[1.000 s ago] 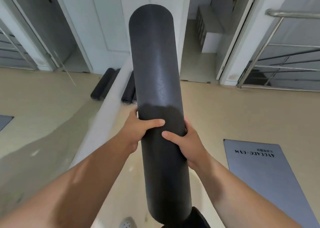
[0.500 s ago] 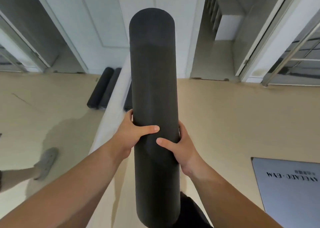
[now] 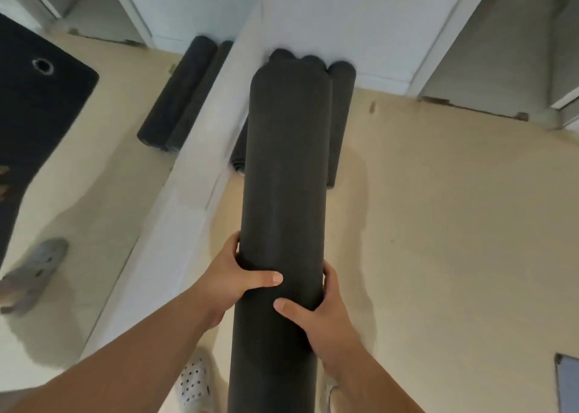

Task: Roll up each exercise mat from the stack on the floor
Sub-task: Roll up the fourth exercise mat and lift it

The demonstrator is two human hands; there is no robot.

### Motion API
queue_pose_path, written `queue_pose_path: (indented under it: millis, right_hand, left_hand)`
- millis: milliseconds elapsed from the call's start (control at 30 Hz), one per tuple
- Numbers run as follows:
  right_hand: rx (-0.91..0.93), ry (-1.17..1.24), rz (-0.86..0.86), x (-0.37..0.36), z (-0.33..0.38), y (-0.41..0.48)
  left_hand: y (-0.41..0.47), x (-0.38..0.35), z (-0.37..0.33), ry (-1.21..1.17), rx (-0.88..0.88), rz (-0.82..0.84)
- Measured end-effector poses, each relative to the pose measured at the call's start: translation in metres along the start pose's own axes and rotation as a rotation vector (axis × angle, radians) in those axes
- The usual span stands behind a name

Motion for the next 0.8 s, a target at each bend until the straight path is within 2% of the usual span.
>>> queue_pose_path:
  millis: [167, 333, 567, 800]
  right_hand:
    - [-0.088, 0.052, -0.045, -0.03, -0.128, 0.101]
    - [-0.16, 0.008, -0.081, -0.056, -0.232, 0.16]
    - [-0.201, -0.054, -0.119, -0.062, -0.311, 0.214]
    - [-0.208, -0.205, -0.059, -0.113, -0.357, 0.272]
  left_hand:
    - [0.131, 0.037, 0.105, 0.039, 0.11, 0.031]
    - [0.217, 0.062, 0.199, 0.06, 0.209, 0.057]
    - [0.299, 0.071, 0.274, 0.087, 0.327, 0.17]
    - [0.352, 0.127, 0.311, 0.112, 0.361, 0.143]
Point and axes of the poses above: each hand's wrist, its own y-axis towards the middle knuckle, its own x-axis out of the back of the hand, z = x × y, the point moved 9 cm from there along y, towards the middle knuckle, and after that the axes turned 3 degrees about x, right-handed, at the moved point
